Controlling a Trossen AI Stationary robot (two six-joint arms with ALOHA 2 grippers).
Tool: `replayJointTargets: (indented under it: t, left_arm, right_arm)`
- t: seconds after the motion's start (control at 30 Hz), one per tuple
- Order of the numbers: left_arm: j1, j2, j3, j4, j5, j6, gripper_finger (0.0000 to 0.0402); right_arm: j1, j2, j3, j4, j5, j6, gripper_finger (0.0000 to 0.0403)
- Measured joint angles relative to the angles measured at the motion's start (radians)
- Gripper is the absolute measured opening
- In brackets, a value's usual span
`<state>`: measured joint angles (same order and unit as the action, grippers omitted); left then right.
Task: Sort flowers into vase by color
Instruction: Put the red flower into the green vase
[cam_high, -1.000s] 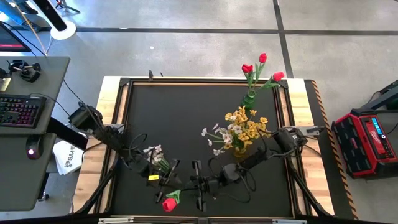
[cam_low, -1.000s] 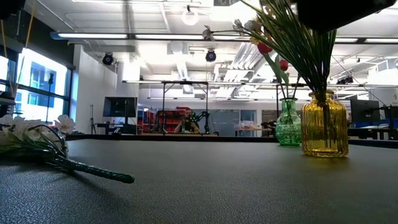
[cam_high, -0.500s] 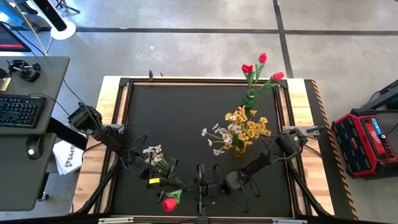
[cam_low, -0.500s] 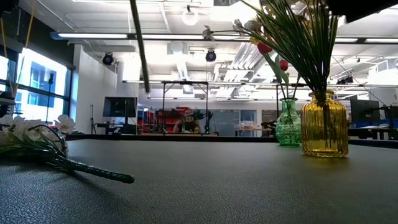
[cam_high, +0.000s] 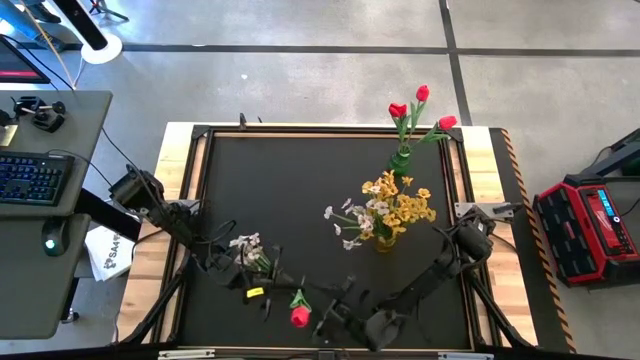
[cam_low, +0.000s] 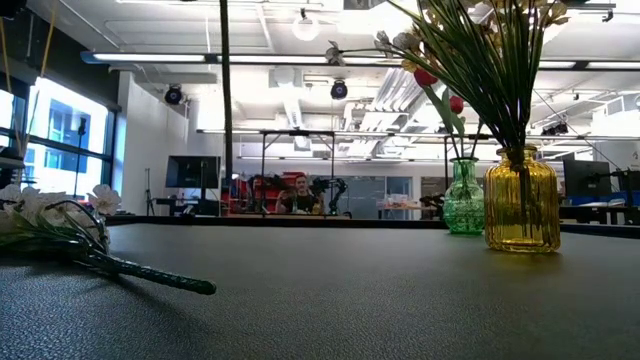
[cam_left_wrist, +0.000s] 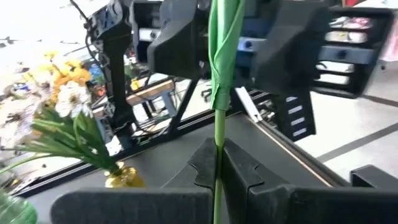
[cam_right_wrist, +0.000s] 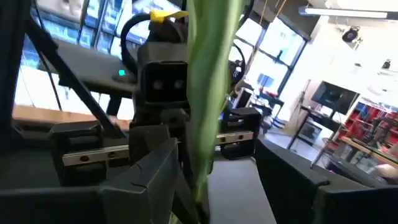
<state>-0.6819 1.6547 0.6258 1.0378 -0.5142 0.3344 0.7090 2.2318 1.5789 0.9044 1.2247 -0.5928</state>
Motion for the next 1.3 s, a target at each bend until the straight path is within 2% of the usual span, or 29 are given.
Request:
replayJointTargets:
  t: [0.13,0.27,0.43,0.6,0.77,0.87,0.97,1.07,1.2,1.3]
  left_arm:
    - [0.000,0.000,0.000,-0.001,-0.025,0.000,0.0000]
    - [0.000,0.000,0.000,-0.002,-0.034,0.000,0.0000]
    - [0.000,0.000,0.000,-0.016,-0.056,0.000,0.0000]
    - [0.000,0.000,0.000,-0.023,-0.056,-0.007,0.0002]
    - [-0.014,-0.012,0.000,-0.041,-0.085,0.008,0.0026]
    - [-0.035,-0.073,0.000,-0.180,-0.144,0.040,0.0055]
    - [-0.065,-0.168,0.000,-0.395,-0.270,0.026,0.0083]
    - [-0.094,-0.268,0.001,-0.633,-0.400,-0.058,0.0102]
    - [-0.116,-0.374,0.001,-0.894,-0.452,-0.235,0.0113]
    - [-0.120,-0.414,-0.002,-0.986,-0.452,-0.340,0.0115]
  right_arm:
    - [-0.009,0.000,0.098,-0.290,-0.022,0.167,0.0183]
    - [-0.016,0.000,0.201,-0.570,-0.026,0.363,0.0150]
    - [-0.012,0.000,0.319,-0.848,-0.026,0.580,0.0093]
    - [-0.007,0.000,0.391,-1.106,-0.026,0.786,0.0016]
    - [-0.004,0.001,0.459,-1.290,-0.032,0.932,0.0015]
    - [0.001,0.002,0.543,-1.451,-0.048,1.000,0.0005]
    - [0.004,0.002,0.661,-1.687,-0.071,1.116,0.0006]
    - [0.005,0.001,0.780,-1.958,-0.076,1.240,0.0003]
    - [-0.017,-0.128,0.694,-2.036,0.003,1.286,0.0002]
    - [-0.056,-0.224,0.683,-2.066,0.101,1.279,0.0001]
